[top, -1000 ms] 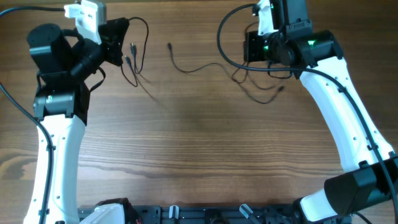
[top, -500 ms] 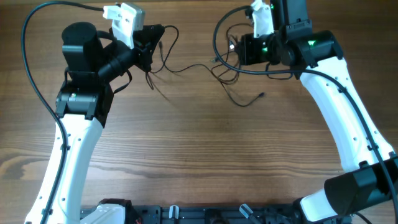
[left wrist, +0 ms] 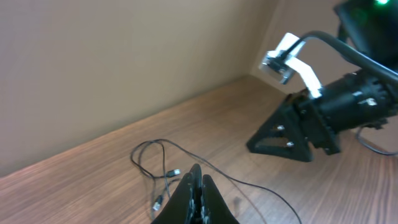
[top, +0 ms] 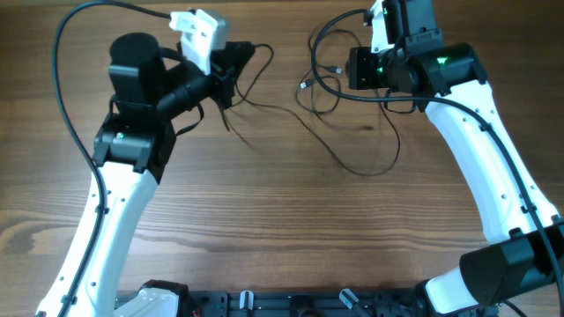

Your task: Untangle cables

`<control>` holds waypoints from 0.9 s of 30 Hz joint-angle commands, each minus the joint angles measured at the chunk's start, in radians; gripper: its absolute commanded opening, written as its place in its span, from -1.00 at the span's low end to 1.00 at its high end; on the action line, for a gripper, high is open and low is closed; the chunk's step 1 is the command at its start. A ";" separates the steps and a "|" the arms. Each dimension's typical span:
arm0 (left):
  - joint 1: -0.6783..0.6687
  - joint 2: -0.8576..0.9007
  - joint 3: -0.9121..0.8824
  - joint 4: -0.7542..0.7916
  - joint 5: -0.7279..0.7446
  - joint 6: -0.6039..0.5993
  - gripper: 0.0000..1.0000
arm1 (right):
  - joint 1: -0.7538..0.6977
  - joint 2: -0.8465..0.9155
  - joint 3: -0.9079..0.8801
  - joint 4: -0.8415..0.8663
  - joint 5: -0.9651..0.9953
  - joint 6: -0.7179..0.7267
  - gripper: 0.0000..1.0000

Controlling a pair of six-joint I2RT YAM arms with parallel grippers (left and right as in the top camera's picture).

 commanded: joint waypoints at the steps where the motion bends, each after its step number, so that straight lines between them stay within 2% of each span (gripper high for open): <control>1: -0.034 -0.020 0.015 0.004 0.019 0.008 -0.92 | 0.002 -0.024 0.022 -0.008 0.105 0.050 0.46; 7: -0.082 -0.020 0.015 0.018 0.019 0.008 -0.92 | 0.002 -0.019 0.021 -0.039 0.159 0.054 0.56; 11: -0.134 -0.020 0.015 0.028 0.019 0.008 -0.91 | 0.002 -0.010 0.021 -0.056 0.246 0.133 0.57; 15: -0.162 -0.019 0.015 0.035 0.015 0.008 -0.90 | 0.002 -0.005 0.021 -0.067 0.248 0.124 0.57; 19: -0.162 -0.018 0.015 0.037 -0.061 0.008 -0.86 | 0.002 -0.005 0.021 -0.076 0.231 0.120 0.59; 22: -0.160 -0.018 0.015 0.037 -0.075 0.008 -0.67 | 0.002 -0.005 0.021 -0.076 0.168 0.075 0.60; 25: -0.160 -0.016 0.015 0.037 -0.075 0.008 -0.64 | 0.002 -0.005 0.021 -0.076 0.164 0.075 0.62; 26: -0.160 -0.014 0.015 0.037 -0.075 0.008 -0.59 | 0.002 -0.005 0.021 -0.076 0.164 0.075 0.63; 27: -0.160 -0.014 0.015 0.037 -0.079 0.008 -0.45 | 0.002 -0.005 0.021 -0.076 0.164 0.075 0.63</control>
